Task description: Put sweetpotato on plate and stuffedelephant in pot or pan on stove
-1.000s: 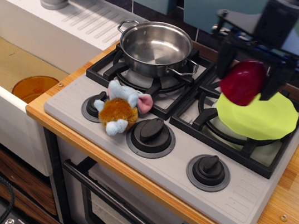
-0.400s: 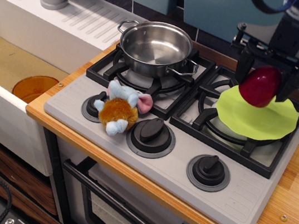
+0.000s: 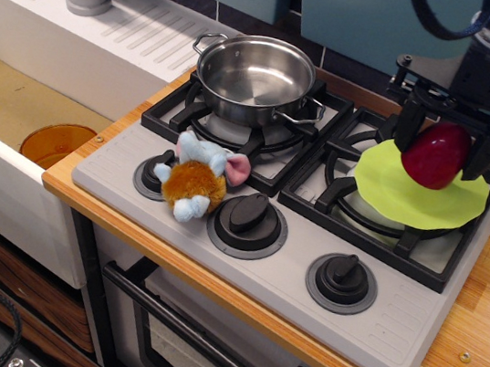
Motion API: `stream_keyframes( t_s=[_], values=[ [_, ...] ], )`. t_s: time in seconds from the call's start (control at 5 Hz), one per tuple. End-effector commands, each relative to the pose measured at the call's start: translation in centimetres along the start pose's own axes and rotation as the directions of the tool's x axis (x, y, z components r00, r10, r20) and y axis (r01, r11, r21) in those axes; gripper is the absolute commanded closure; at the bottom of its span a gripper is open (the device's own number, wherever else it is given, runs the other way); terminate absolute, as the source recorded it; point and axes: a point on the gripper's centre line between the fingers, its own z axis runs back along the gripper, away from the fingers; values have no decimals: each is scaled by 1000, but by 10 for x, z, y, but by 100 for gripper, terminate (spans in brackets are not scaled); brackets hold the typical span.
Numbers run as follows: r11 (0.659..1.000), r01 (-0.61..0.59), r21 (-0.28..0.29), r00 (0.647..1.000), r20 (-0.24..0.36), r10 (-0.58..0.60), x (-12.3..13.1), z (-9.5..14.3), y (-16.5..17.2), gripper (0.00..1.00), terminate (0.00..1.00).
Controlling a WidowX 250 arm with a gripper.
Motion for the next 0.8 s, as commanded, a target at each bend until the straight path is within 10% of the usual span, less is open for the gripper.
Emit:
stream_keyframes(
  t_s=[0.0,0.6],
  values=[
    [1000,-20,-5,1000,17,20,0,20,-5,0,0],
    [999,6,43,999,-55,-3,-7,72,14,0,0]
  ],
)
